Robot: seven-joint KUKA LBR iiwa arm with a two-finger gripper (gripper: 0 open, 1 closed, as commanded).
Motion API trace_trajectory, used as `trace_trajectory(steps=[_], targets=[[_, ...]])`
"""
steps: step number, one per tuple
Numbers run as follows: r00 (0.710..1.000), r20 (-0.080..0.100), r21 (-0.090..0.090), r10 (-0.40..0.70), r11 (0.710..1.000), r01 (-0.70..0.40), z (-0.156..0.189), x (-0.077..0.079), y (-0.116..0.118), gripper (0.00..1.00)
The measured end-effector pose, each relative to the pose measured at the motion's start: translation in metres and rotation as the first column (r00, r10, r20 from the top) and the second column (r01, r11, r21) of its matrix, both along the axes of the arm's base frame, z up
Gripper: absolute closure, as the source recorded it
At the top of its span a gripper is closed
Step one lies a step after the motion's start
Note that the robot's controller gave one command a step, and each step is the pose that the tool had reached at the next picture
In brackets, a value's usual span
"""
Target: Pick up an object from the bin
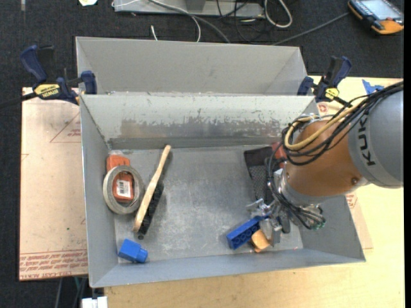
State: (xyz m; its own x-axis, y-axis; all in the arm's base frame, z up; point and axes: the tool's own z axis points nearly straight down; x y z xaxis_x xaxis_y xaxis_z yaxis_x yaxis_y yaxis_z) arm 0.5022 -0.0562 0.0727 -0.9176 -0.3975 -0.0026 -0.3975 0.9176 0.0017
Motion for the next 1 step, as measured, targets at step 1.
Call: trace_trajectory(steps=[1], targets=[[1.000,0.000,0.000,0.000,1.000,0.000,0.0000,0.0000,0.0000,1.00]])
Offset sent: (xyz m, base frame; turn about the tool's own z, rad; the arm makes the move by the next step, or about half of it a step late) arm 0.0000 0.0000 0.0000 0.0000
